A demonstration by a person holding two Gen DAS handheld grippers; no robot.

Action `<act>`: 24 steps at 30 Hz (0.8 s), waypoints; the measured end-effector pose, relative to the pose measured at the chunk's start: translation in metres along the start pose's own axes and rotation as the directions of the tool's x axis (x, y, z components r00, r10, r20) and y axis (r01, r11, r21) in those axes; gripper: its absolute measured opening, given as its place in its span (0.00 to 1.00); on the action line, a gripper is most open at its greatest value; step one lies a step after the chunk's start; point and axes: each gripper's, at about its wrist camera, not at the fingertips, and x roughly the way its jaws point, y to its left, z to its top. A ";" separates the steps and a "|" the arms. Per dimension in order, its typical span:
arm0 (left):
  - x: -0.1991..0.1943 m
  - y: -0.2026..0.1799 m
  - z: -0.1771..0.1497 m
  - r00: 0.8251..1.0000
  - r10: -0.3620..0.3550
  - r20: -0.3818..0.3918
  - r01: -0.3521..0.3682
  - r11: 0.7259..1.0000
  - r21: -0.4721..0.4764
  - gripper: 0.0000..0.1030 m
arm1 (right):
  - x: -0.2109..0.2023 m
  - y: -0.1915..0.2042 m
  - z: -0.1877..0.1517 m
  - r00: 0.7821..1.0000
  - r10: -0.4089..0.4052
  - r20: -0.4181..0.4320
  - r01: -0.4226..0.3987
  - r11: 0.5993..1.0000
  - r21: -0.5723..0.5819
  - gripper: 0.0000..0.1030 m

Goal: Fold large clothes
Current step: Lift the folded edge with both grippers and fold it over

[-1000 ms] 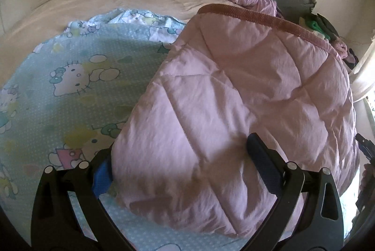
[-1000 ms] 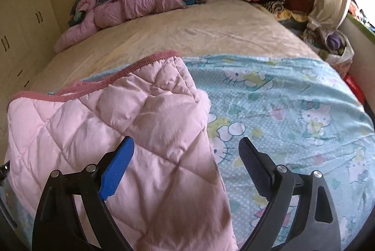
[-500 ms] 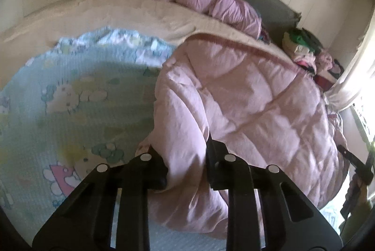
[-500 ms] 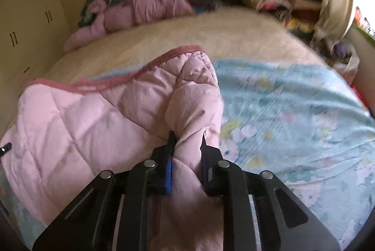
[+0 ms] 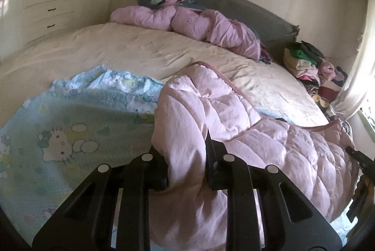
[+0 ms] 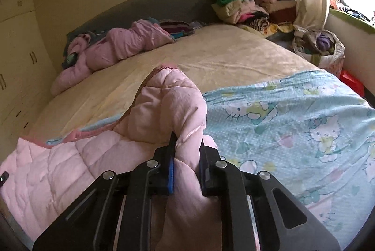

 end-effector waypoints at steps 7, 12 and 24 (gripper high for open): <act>0.024 0.004 -0.006 0.998 0.037 -0.046 -0.037 0.999 0.000 0.14 | 0.031 0.003 -0.010 0.997 -0.057 -0.052 0.056 0.998 -0.010 0.13; 0.036 0.006 -0.010 0.997 0.033 -0.069 -0.033 0.999 0.008 0.15 | 0.049 -0.002 -0.022 0.992 -0.078 -0.102 0.077 0.997 -0.010 0.14; 0.058 0.008 -0.020 0.991 0.068 -0.118 -0.065 0.997 0.031 0.20 | 0.067 -0.008 -0.040 0.984 -0.103 -0.145 0.103 0.995 -0.013 0.20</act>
